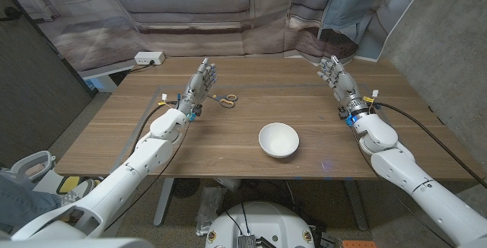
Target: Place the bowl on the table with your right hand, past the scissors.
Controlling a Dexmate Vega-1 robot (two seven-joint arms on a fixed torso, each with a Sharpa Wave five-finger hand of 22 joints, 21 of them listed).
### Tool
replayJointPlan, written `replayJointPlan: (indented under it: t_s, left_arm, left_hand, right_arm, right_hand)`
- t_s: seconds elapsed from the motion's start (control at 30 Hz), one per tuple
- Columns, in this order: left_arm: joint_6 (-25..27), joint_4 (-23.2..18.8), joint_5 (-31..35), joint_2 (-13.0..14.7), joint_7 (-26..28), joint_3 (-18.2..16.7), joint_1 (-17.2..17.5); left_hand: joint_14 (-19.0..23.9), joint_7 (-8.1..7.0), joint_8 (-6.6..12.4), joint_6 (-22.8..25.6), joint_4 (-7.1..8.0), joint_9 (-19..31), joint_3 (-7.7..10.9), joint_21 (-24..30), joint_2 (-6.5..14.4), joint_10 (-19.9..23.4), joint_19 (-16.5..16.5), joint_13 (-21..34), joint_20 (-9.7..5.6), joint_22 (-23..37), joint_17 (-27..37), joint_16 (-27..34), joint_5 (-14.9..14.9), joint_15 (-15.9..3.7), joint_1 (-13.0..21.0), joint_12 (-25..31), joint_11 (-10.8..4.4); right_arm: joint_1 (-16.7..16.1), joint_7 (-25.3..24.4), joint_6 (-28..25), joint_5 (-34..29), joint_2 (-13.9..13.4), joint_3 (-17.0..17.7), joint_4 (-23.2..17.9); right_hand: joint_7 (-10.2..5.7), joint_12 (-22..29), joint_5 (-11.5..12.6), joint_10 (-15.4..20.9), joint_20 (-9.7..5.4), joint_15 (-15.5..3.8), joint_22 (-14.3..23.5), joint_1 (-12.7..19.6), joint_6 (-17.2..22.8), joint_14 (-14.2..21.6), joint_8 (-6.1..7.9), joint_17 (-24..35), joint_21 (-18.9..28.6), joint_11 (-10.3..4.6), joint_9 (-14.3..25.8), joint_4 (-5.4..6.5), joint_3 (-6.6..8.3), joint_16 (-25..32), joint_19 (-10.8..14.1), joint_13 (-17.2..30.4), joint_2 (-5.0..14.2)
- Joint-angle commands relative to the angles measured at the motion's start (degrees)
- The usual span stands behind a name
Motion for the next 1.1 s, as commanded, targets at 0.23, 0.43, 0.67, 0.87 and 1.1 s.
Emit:
replayJointPlan:
  t_s: [0.23,0.43,0.67,0.87,1.1]
  left_arm:
    - [3.2,-1.2,-1.4,1.1,-1.8,0.3,-1.1]
    - [3.7,-1.7,-1.2,1.4,-1.7,0.4,-1.1]
    - [4.2,-2.2,-1.1,1.6,-1.4,0.4,-1.1]
    - [4.2,-2.2,-1.3,1.5,-1.6,0.5,-1.2]
    - [4.2,-1.9,-1.3,1.6,-2.4,0.8,-1.4]
  left_hand:
    - [-0.1,0.18,0.07,0.0,-0.18,0.1,0.08,-0.2,0.2,-0.1,-0.1,0.2,-1.23,0.4,0.2,-0.1,0.1,0.02,0.6,-0.1,0.13]
    - [-0.1,0.18,0.04,0.1,-0.19,0.1,0.05,-0.3,0.2,-0.1,-0.1,0.2,-1.24,0.4,0.2,-0.2,0.0,0.01,0.6,-0.2,0.05]
    - [0.0,0.19,-0.03,0.1,-0.21,0.2,0.01,-0.3,0.3,-0.1,-0.1,0.2,-1.13,0.4,0.2,-0.2,0.0,0.07,0.7,-0.3,0.08]
    - [0.0,0.18,-0.08,0.1,-0.22,0.2,-0.02,-0.3,0.4,0.0,-0.1,0.2,-1.12,0.4,0.2,-0.2,0.0,0.08,0.8,-0.3,0.05]
    - [0.0,0.18,-0.18,0.1,-0.24,0.2,-0.06,-0.4,0.5,-0.1,-0.1,0.2,-1.21,0.4,0.2,-0.3,-0.1,0.06,0.9,-0.4,0.04]
  right_arm:
    - [-1.5,1.6,3.0,-0.3,-0.7,1.1,-0.6]
    - [-2.0,2.0,4.3,-0.1,-0.5,1.3,-0.4]
    - [-2.7,2.3,4.7,-0.3,-1.1,1.7,-1.0]
    - [-3.3,2.3,5.0,-0.4,-1.5,2.1,-1.7]
    - [-4.4,1.9,5.0,-1.1,-2.2,2.5,-2.8]
  right_hand:
    - [-0.22,0.0,-0.1,0.7,-1.62,-0.05,0.2,0.4,0.6,0.7,-0.18,0.2,-0.3,0.07,0.3,-0.42,-0.03,-0.1,0.6,0.1,0.21]
    - [-0.27,0.0,-0.2,0.8,-1.66,-0.04,0.2,0.5,0.7,0.9,-0.17,0.3,-0.3,0.01,0.3,-0.47,-0.07,-0.1,0.7,0.1,0.23]
    - [-0.41,0.1,-0.2,1.2,-1.61,-0.12,0.2,0.5,1.4,1.3,0.01,0.3,-0.3,-0.12,0.3,-0.54,-0.11,0.0,1.2,0.1,0.30]
    - [-0.58,0.2,-0.3,1.6,-1.62,-0.14,0.2,0.6,1.4,1.6,-0.07,0.3,-0.4,-0.13,0.3,-0.60,-0.14,0.0,1.4,0.1,0.34]
    - [-0.64,0.1,-0.3,1.6,-1.65,-0.22,0.2,0.6,1.4,1.7,-0.13,0.3,-0.4,-0.35,0.3,-0.68,-0.16,0.0,1.6,0.1,0.40]
